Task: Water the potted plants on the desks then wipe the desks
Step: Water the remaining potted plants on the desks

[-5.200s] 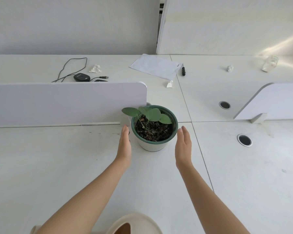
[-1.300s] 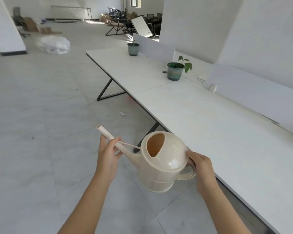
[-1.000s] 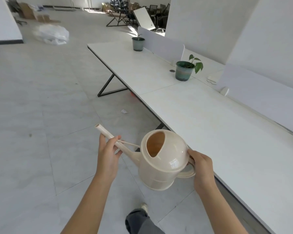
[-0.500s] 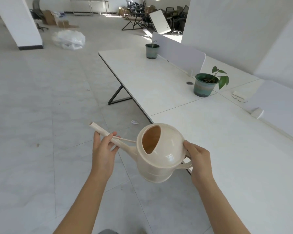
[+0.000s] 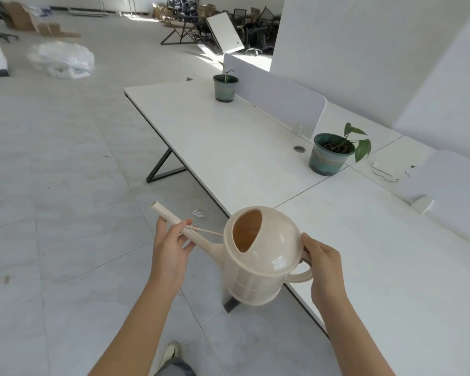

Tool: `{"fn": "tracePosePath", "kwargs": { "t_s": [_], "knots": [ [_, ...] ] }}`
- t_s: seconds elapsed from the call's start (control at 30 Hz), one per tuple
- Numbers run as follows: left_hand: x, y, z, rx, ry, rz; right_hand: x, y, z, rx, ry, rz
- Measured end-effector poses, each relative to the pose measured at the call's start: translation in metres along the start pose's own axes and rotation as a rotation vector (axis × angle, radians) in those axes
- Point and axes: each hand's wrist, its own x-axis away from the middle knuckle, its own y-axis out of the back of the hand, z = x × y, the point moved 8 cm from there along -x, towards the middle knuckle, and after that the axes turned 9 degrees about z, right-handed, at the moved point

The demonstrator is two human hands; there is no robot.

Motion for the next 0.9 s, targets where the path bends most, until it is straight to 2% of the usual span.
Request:
{"fn": "tracePosePath", "kwargs": {
  "t_s": [0.2, 0.37, 0.6, 0.7, 0.9],
  "knots": [
    [-0.097, -0.007, -0.028, -0.029, 0.052, 0.166, -0.044, -0.038, 0.009, -0.051, 0.002, -0.179],
    [-0.153, -0.02, -0.04, -0.053, 0.099, 0.266, -0.069, -0.058, 0.019, -0.015, -0.003, -0.24],
    [-0.212, -0.047, -0.017, -0.097, 0.192, 0.284, -0.117, -0.048, 0.016, 0.029, -0.047, -0.264],
    [-0.235, -0.071, -0.011, -0.08, 0.196, 0.308, -0.147, -0.031, 0.021, 0.01, -0.036, -0.303],
    [-0.289, -0.105, -0.016, -0.045, 0.143, 0.309, -0.218, -0.022, 0.038, -0.019, 0.0, -0.267]
  ]
}}
